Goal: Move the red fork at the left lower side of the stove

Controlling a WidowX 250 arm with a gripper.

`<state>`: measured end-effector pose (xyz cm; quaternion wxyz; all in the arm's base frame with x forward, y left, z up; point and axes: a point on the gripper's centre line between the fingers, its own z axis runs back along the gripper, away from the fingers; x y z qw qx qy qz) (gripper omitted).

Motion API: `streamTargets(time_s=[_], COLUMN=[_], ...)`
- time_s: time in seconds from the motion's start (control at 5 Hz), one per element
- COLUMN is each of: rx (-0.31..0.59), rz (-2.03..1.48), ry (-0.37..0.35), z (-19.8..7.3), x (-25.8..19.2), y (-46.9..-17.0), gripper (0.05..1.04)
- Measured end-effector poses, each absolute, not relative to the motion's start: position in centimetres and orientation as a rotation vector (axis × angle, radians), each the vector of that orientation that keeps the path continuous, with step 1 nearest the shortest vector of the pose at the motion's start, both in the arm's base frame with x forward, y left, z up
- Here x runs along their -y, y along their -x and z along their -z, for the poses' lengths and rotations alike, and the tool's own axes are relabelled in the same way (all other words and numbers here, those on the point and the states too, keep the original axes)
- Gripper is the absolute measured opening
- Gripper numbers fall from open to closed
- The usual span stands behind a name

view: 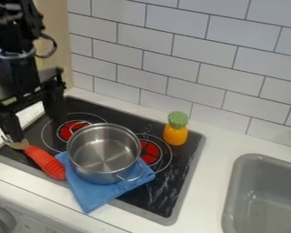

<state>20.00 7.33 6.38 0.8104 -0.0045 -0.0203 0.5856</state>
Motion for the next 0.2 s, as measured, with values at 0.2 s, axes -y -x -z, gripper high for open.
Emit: streamTargets(time_s=[0.2], rx=[0.064], rz=[-1.246], ry=[0.015], z=[-6.84], x=[-7.53], y=[-20.54], gripper=[0.999])
